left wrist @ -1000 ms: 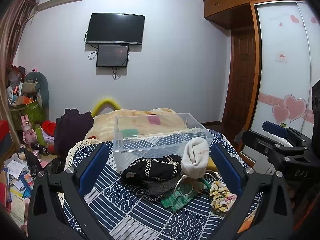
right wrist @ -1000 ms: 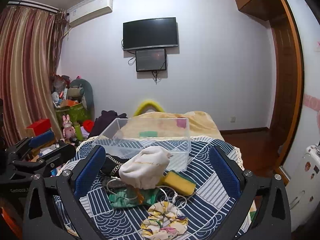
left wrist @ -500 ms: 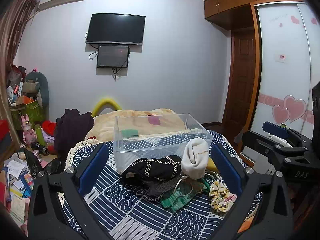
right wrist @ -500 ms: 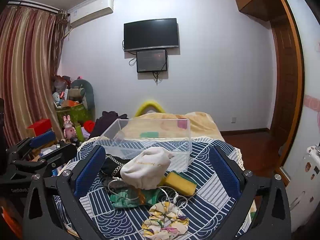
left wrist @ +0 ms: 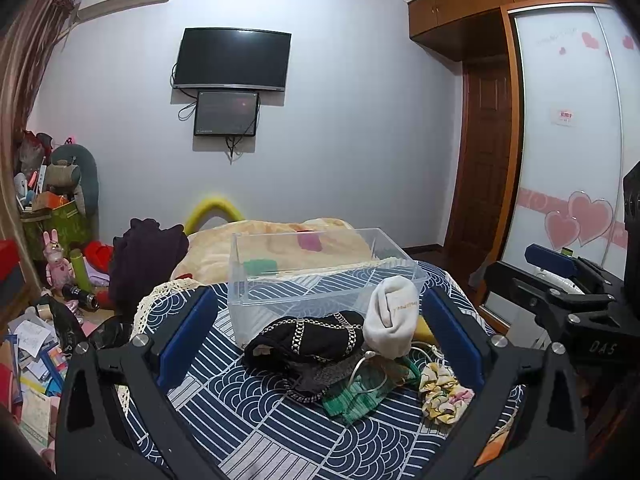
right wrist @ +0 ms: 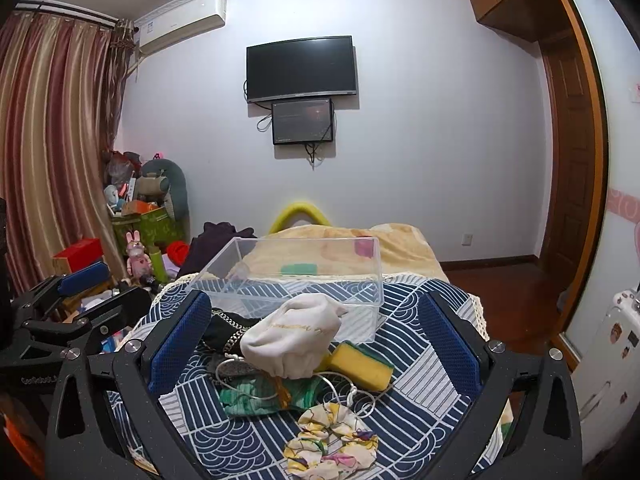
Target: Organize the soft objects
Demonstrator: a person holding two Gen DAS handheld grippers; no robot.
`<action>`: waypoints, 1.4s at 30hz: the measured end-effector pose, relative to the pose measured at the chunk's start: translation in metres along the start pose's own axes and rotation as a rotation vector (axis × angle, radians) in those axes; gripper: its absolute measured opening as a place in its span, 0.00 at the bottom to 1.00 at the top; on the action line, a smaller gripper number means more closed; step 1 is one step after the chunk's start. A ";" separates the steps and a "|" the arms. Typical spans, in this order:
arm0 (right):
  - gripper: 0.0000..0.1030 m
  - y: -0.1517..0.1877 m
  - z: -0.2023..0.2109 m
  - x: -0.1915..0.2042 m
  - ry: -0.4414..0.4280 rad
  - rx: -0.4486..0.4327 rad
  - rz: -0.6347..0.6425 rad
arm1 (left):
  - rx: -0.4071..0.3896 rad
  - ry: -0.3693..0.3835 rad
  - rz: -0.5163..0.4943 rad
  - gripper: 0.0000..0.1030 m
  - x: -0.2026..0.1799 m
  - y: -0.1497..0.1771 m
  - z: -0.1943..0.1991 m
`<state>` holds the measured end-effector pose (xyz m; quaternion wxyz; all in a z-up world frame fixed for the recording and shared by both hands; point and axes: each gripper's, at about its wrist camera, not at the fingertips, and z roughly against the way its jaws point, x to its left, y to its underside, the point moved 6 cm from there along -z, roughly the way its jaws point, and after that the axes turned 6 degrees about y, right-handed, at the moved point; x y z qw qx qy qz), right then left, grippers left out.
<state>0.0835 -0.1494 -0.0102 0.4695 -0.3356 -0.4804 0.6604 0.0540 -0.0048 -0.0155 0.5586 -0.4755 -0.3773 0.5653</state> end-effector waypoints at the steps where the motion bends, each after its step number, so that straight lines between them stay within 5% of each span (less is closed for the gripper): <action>1: 1.00 0.000 0.000 0.000 0.000 0.002 -0.001 | 0.000 0.001 0.000 1.00 0.000 0.000 0.000; 21: 0.99 0.006 -0.006 -0.005 0.007 0.004 0.006 | 0.010 0.029 0.003 0.99 0.002 0.005 -0.008; 25: 0.86 0.013 -0.017 -0.006 -0.037 0.052 0.001 | 0.027 0.025 0.028 0.86 0.010 0.009 -0.017; 42: 0.69 0.035 -0.078 0.005 -0.098 0.226 -0.002 | 0.200 0.028 0.071 0.78 0.031 0.038 -0.102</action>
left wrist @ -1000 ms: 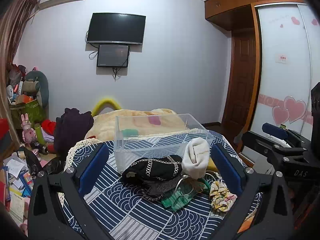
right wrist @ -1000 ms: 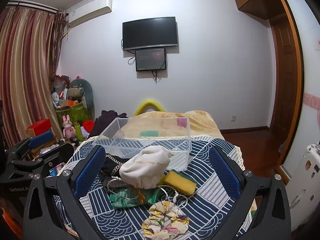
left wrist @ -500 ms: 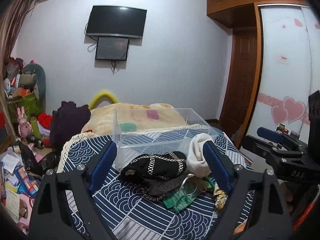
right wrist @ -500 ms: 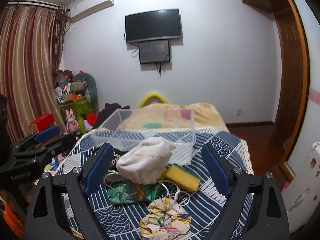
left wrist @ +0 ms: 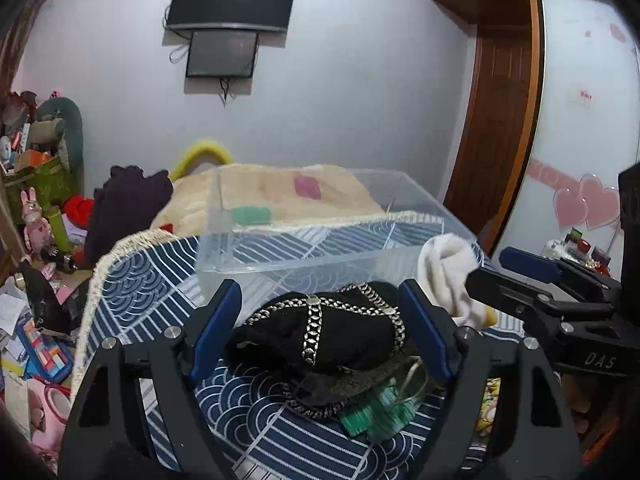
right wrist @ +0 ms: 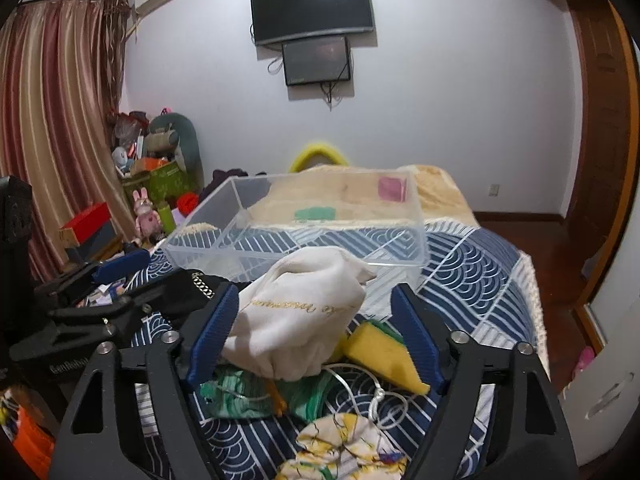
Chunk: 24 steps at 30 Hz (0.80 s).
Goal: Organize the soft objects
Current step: 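Grasp the black chain bag with the left tool while the right tool grasps the white pouch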
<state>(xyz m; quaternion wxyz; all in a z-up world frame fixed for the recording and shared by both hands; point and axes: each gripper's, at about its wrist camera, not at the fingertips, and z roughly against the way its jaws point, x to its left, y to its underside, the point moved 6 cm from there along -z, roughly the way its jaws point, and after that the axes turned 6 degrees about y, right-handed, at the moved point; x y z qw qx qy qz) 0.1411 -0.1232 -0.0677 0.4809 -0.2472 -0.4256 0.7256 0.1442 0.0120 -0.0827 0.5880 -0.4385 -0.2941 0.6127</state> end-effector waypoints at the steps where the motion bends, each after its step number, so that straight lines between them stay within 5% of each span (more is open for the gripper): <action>1: 0.66 0.001 -0.004 0.000 -0.006 0.013 -0.005 | 0.012 -0.004 0.004 0.78 0.002 0.002 -0.006; 6: 0.56 0.013 -0.015 -0.002 -0.056 0.080 -0.031 | 0.076 -0.002 0.030 0.77 0.012 0.018 -0.027; 12: 0.26 0.021 -0.013 0.003 -0.115 0.104 -0.020 | 0.102 0.040 0.053 0.57 0.016 0.030 -0.031; 14: 0.14 0.022 -0.011 0.004 -0.121 0.104 -0.018 | 0.105 0.050 0.053 0.42 0.015 0.032 -0.029; 20: 0.09 0.019 -0.004 -0.001 -0.115 0.074 -0.035 | 0.104 0.076 0.058 0.21 0.016 0.032 -0.018; 24: 0.09 0.012 0.006 -0.008 -0.121 0.048 -0.065 | 0.058 0.071 0.039 0.16 0.013 0.025 0.002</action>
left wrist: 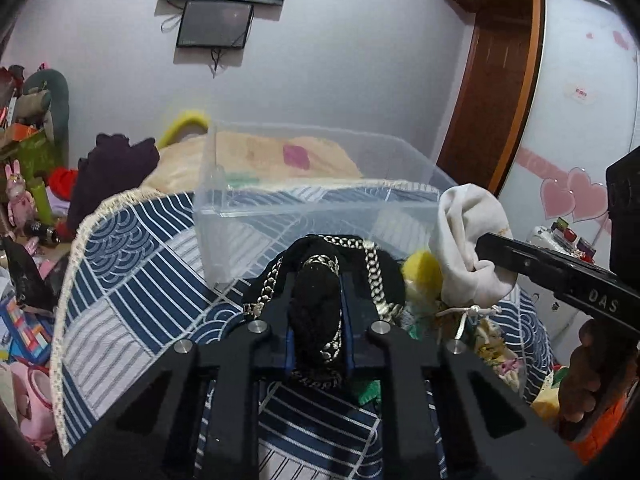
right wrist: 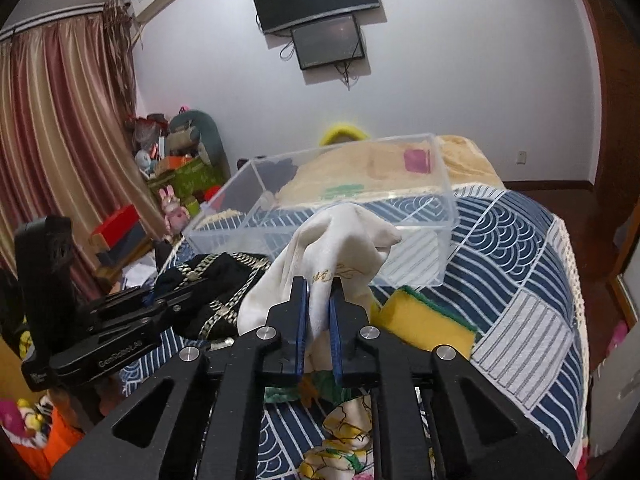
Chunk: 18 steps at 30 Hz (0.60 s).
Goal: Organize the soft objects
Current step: 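Grasp the black chain bag with the left tool while the right tool grasps the white pouch, then carry both items into the clear box and open both tools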
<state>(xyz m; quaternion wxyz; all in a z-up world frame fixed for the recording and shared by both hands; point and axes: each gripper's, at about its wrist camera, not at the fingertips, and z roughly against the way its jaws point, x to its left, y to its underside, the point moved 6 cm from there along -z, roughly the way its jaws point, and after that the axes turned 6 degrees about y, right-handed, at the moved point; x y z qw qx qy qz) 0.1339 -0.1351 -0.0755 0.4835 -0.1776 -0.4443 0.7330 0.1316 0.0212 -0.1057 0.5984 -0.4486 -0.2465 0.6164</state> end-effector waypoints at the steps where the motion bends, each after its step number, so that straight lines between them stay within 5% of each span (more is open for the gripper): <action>1: 0.08 -0.001 0.003 0.000 0.001 -0.010 0.000 | -0.009 0.000 -0.002 0.15 -0.001 -0.001 0.003; 8: 0.06 -0.013 0.025 0.009 0.035 -0.095 0.045 | -0.090 0.008 0.018 0.14 -0.002 -0.019 0.032; 12: 0.07 -0.010 0.017 0.008 0.050 -0.052 0.072 | -0.119 -0.006 0.021 0.14 0.001 -0.025 0.042; 15: 0.31 -0.002 0.009 0.012 0.048 -0.009 0.100 | -0.129 -0.016 0.028 0.14 0.005 -0.026 0.046; 16: 0.52 0.001 0.008 0.013 0.044 -0.002 0.108 | -0.131 -0.015 0.030 0.14 0.006 -0.026 0.047; 17: 0.62 0.004 0.007 0.015 0.042 0.003 0.119 | -0.131 -0.014 0.029 0.14 0.005 -0.026 0.047; 18: 0.62 0.007 0.005 0.016 0.044 0.005 0.132 | -0.133 -0.014 0.028 0.14 0.005 -0.026 0.047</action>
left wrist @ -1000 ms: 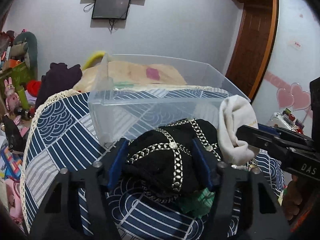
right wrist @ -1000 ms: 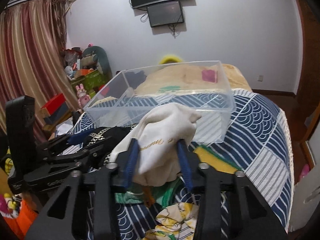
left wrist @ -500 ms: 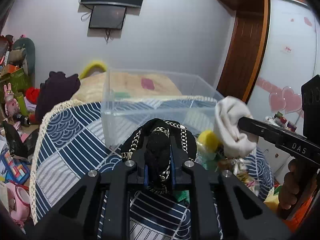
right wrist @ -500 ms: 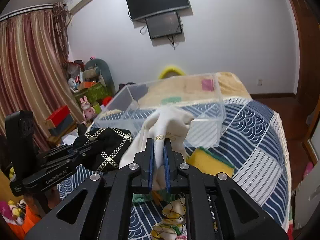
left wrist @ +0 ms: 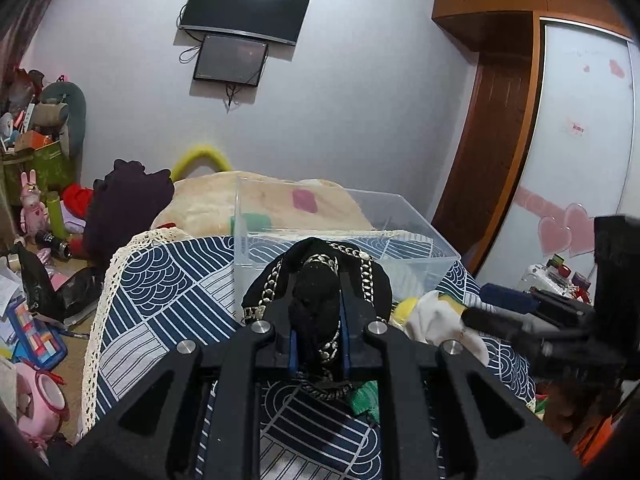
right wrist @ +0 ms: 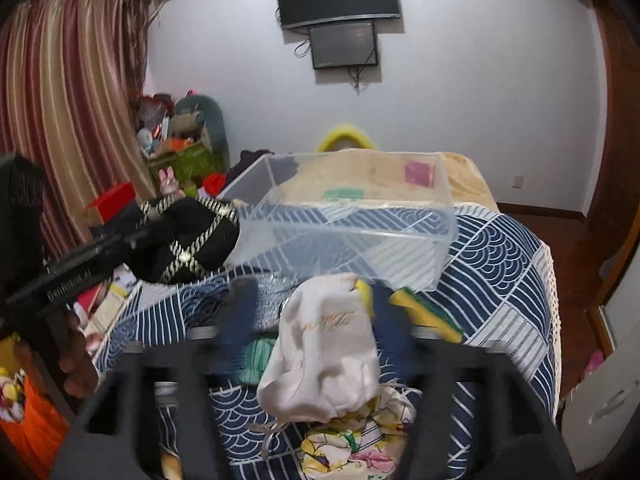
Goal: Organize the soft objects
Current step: 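Carry both items into the clear box and open both tools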
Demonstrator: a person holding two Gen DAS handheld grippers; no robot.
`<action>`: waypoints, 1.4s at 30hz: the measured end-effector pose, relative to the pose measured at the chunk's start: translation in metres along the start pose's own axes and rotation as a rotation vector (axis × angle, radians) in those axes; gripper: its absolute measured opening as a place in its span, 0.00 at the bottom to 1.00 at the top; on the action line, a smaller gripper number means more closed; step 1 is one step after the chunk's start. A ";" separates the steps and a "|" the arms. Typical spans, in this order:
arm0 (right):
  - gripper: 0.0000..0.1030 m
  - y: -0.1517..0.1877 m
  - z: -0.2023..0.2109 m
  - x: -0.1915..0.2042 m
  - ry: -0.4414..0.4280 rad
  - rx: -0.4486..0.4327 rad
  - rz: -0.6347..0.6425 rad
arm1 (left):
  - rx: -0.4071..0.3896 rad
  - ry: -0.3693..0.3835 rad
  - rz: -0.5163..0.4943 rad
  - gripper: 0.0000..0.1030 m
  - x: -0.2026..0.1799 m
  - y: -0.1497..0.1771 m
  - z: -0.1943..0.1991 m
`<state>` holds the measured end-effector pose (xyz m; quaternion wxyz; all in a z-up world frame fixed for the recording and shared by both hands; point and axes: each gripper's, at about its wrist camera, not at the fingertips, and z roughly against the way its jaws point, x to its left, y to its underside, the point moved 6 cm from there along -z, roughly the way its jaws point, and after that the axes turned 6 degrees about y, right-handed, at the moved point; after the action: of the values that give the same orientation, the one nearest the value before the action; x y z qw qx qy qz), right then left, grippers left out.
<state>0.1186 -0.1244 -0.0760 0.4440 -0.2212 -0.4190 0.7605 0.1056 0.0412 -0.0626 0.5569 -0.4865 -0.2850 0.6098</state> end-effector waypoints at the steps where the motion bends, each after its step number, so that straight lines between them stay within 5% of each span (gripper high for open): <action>1: 0.62 0.003 -0.002 0.001 0.006 0.009 0.011 | -0.005 -0.001 -0.002 0.14 -0.002 0.000 0.001; 4: 0.60 0.016 -0.016 0.001 0.002 0.082 0.020 | -0.029 -0.009 -0.011 0.14 -0.003 -0.004 0.007; 6: 0.43 0.026 -0.025 -0.003 0.001 0.125 0.013 | -0.043 -0.006 -0.009 0.14 -0.003 -0.007 0.009; 8: 0.12 0.034 -0.034 -0.003 -0.006 0.171 0.017 | -0.052 -0.009 -0.014 0.14 -0.004 -0.011 0.010; 9: 0.10 0.036 -0.036 -0.004 -0.012 0.180 0.013 | -0.056 -0.012 -0.019 0.14 -0.005 -0.011 0.010; 21: 0.07 -0.022 0.016 -0.013 0.013 -0.037 -0.031 | -0.110 -0.028 -0.053 0.14 -0.010 -0.042 0.000; 30: 0.07 -0.078 0.008 -0.018 0.048 -0.136 -0.022 | -0.124 -0.061 -0.075 0.14 -0.006 -0.065 -0.027; 42: 0.07 -0.098 -0.070 -0.023 0.131 -0.025 0.009 | 0.012 -0.082 -0.091 0.14 0.010 -0.058 -0.094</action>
<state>0.2283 -0.0887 -0.0336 0.4643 -0.2779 -0.3975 0.7410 0.2158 0.0449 -0.0479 0.5747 -0.4443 -0.3257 0.6052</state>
